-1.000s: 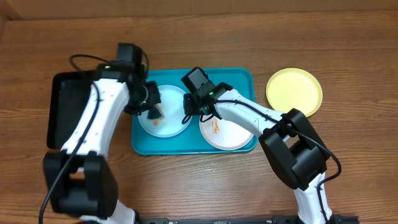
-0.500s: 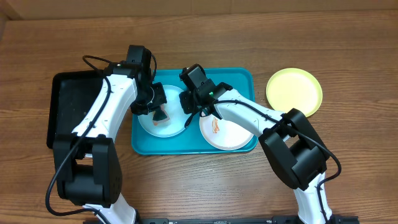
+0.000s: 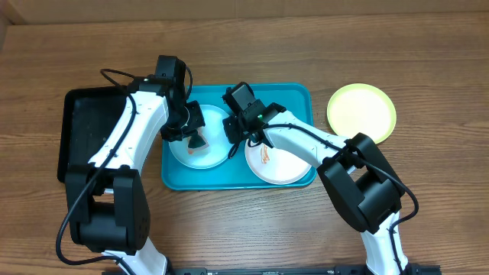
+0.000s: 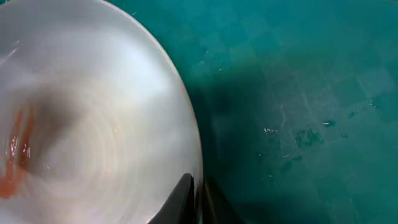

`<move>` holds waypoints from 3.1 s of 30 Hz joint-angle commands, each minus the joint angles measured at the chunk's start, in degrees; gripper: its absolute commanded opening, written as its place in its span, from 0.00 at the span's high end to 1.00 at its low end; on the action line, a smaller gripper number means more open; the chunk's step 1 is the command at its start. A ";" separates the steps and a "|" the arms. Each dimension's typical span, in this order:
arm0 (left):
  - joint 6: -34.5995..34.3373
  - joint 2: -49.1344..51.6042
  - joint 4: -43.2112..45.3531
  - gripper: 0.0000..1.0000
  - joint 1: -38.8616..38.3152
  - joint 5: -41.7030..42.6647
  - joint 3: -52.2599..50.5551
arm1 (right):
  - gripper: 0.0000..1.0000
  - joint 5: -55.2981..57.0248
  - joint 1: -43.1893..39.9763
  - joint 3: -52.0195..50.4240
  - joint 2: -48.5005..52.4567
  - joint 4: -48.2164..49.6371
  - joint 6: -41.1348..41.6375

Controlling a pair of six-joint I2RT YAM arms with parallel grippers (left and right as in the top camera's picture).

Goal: Clean dirty plates on tray and stack at the side

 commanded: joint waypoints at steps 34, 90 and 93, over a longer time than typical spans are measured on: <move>-5.25 8.50 12.26 0.96 -2.29 -2.93 -5.11 | 0.96 0.42 -0.39 -0.20 0.37 -1.75 19.26; 6.95 14.75 12.50 0.96 2.99 24.15 3.72 | 0.96 2.10 -0.50 -0.17 0.35 -1.81 17.73; 6.91 14.75 8.50 0.96 5.22 14.69 4.31 | 0.96 2.12 -0.50 -0.15 0.24 -1.81 17.73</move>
